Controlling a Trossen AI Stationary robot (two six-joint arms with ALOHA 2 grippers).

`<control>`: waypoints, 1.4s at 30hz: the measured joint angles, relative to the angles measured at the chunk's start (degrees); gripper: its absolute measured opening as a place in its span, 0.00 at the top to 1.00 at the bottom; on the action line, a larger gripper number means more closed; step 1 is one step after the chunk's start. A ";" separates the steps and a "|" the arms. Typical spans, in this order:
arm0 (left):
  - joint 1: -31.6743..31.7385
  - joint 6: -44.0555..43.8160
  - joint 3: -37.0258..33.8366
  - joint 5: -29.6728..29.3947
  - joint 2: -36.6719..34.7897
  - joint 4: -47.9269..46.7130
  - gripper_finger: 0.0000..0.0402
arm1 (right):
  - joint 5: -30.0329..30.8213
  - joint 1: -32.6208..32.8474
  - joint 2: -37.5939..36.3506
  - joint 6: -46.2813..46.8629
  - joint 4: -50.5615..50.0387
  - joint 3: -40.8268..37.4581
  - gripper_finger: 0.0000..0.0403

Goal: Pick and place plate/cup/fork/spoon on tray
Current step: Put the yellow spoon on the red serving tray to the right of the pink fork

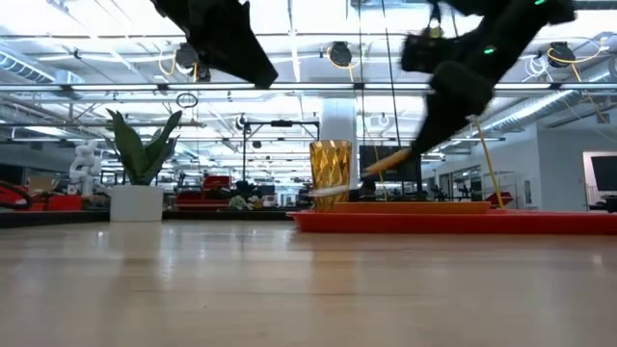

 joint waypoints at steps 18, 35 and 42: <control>-0.32 0.75 -0.04 0.70 -0.45 -4.38 0.59 | 16.56 5.21 -26.84 34.34 -35.37 -6.17 0.85; -0.04 -0.28 -0.07 0.64 -0.45 -2.88 0.59 | 24.23 -0.61 -24.63 59.85 -57.86 -8.64 0.85; -0.04 -0.06 -0.07 0.61 -0.44 -2.87 0.59 | 21.37 -2.92 -22.97 62.29 -55.26 -12.27 0.85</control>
